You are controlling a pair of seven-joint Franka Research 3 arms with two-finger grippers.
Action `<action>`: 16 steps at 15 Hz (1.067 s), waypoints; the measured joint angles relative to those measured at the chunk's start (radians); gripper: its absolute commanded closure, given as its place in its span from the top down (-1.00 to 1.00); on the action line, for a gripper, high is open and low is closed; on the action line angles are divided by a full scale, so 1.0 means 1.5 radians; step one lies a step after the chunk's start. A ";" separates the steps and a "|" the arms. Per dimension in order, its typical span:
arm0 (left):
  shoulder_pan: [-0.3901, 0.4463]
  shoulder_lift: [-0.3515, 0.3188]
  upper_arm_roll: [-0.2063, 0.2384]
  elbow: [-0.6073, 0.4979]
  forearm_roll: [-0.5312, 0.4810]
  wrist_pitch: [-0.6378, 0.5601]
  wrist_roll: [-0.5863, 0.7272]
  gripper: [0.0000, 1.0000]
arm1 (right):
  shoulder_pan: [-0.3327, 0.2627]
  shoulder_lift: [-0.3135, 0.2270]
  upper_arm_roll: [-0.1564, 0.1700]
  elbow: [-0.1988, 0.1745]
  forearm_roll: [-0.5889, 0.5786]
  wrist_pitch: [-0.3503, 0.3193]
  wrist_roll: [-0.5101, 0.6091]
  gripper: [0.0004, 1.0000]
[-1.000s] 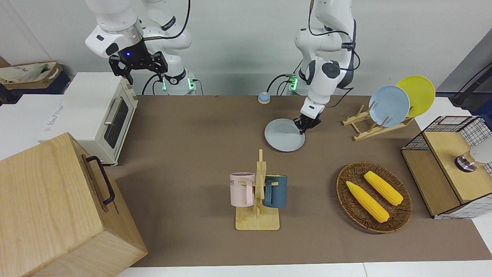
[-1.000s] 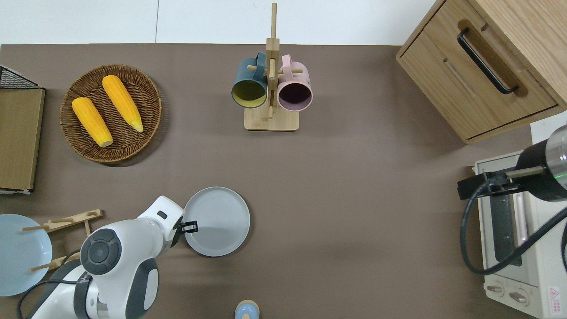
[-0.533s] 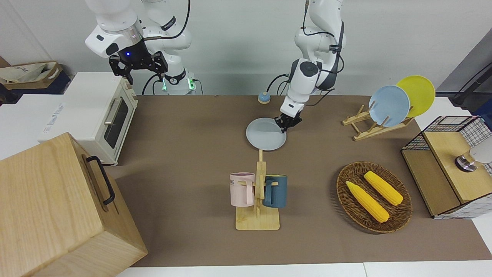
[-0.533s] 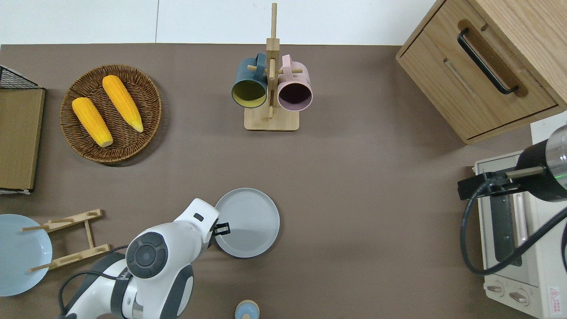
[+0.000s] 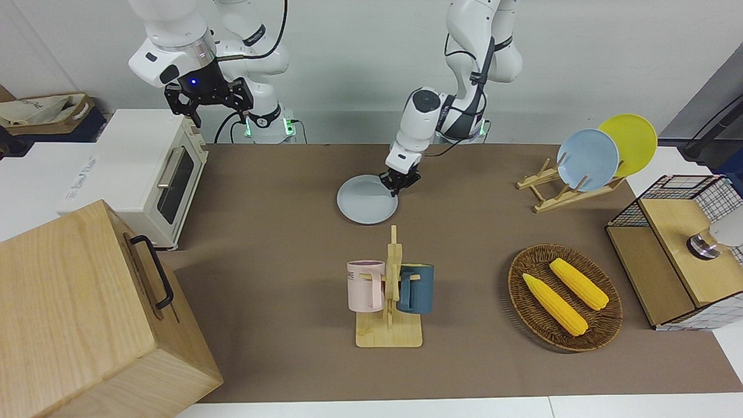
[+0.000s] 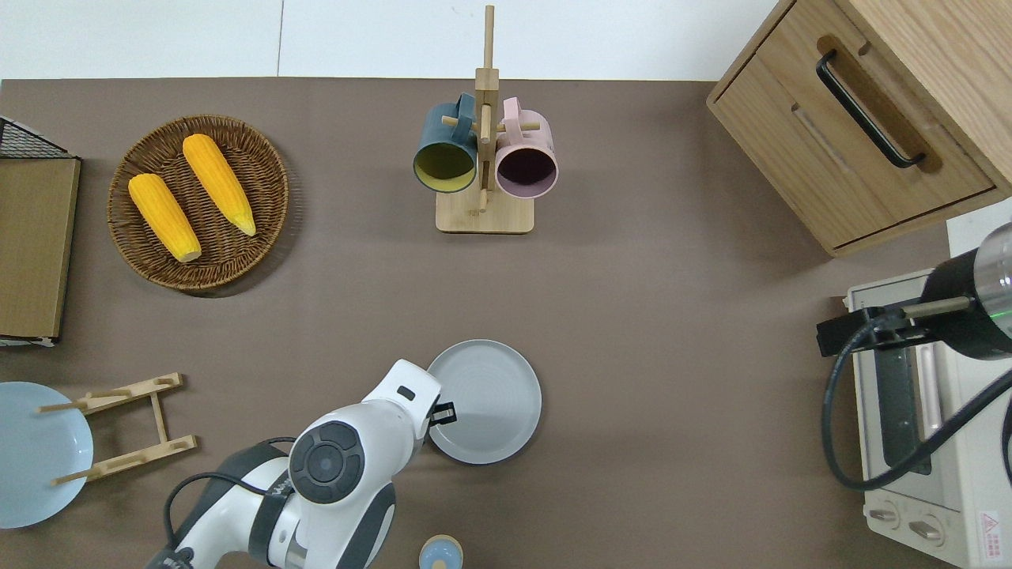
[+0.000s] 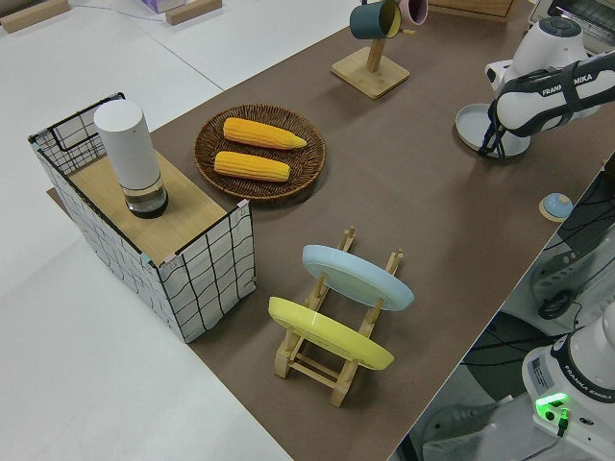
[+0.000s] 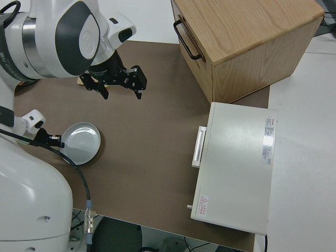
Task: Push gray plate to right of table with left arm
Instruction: 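Push the gray plate across the table with the left gripper, away from the basket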
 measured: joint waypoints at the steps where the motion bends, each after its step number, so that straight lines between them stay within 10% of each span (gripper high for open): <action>1: -0.011 0.010 0.000 0.011 0.000 0.000 -0.017 -1.00 | 0.000 0.000 0.000 0.000 0.000 0.000 0.000 0.97; 16: -0.137 0.151 -0.002 0.193 0.086 0.000 -0.254 -1.00 | 0.000 0.000 0.000 0.000 0.000 0.000 0.000 0.97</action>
